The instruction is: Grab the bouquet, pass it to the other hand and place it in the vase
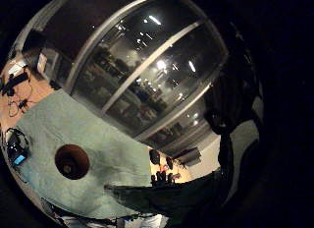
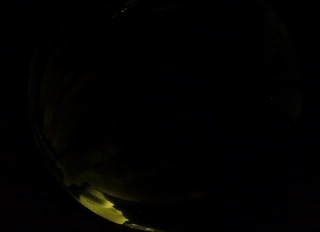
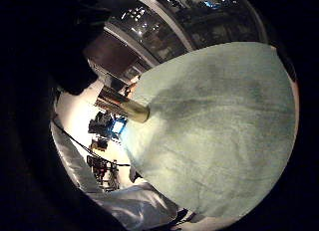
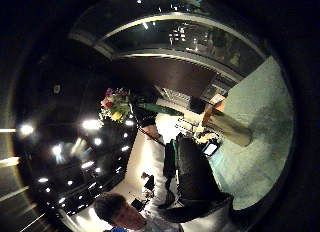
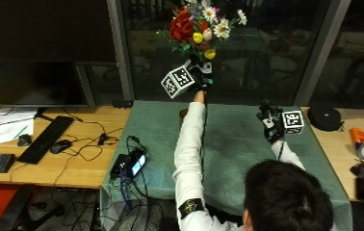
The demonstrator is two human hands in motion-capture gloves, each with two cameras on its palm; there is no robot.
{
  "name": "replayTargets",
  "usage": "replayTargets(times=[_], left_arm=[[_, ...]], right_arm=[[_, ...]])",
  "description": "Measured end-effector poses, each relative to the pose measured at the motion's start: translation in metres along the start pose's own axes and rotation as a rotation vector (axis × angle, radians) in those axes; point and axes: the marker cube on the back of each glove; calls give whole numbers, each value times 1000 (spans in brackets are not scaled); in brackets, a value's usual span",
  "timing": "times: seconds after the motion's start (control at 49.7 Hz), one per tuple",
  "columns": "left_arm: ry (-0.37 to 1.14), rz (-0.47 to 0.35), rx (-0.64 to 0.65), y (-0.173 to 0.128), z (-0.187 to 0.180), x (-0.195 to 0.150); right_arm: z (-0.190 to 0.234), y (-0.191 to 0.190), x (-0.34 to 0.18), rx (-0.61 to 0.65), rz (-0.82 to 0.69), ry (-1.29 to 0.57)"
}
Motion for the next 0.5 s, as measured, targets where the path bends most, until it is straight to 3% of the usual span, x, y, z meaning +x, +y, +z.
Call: replayTargets(times=[0.121, 0.181, 0.282, 0.383, 0.503], left_arm=[[-38, -8, 26, -16, -13, -21], [-42, -27, 20, -17, -15, -33], [-53, -56, 9, -17, -13, -55], [-40, -82, -31, -14, -6, -83], [-29, -138, -175, 9, -2, -128]], right_arm=[[-10, -2, -4, 194, 19, 207], [-8, 4, -7, 139, 124, 197], [-10, -2, 5, 107, 49, 186], [-6, 2, 8, 20, 132, 79], [8, 19, -36, 0, 207, 75]])
